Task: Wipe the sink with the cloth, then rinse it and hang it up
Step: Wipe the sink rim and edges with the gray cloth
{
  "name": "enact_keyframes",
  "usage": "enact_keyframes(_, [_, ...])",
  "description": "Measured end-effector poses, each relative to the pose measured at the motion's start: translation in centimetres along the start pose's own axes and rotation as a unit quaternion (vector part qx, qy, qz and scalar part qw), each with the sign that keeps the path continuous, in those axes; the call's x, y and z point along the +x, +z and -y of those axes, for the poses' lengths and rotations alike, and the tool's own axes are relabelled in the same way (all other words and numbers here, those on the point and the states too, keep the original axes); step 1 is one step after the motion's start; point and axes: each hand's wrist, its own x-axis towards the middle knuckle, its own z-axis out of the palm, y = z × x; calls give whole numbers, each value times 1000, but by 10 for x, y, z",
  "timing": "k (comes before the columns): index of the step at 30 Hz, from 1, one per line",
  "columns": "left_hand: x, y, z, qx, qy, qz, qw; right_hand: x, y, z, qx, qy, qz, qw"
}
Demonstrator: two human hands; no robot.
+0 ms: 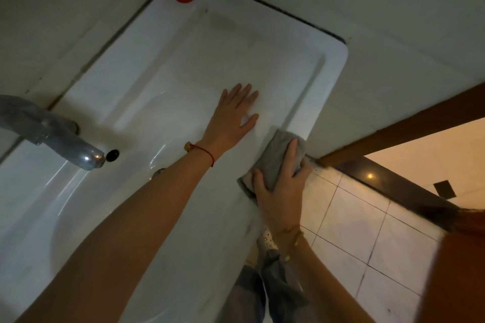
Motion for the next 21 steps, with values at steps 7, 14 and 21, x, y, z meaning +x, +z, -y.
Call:
enact_keyframes(7, [-1, -5, -3, -3, -7, 20, 1000, 89, -5, 11, -80, 37, -90, 992])
enact_keyframes(14, [-1, -3, -1, 10, -7, 29, 1000, 15, 6, 1, 28, 48, -28, 998])
enact_keyframes(21, [-11, -8, -9, 2, -18, 38, 999, 122, -17, 14, -74, 74, -39, 994])
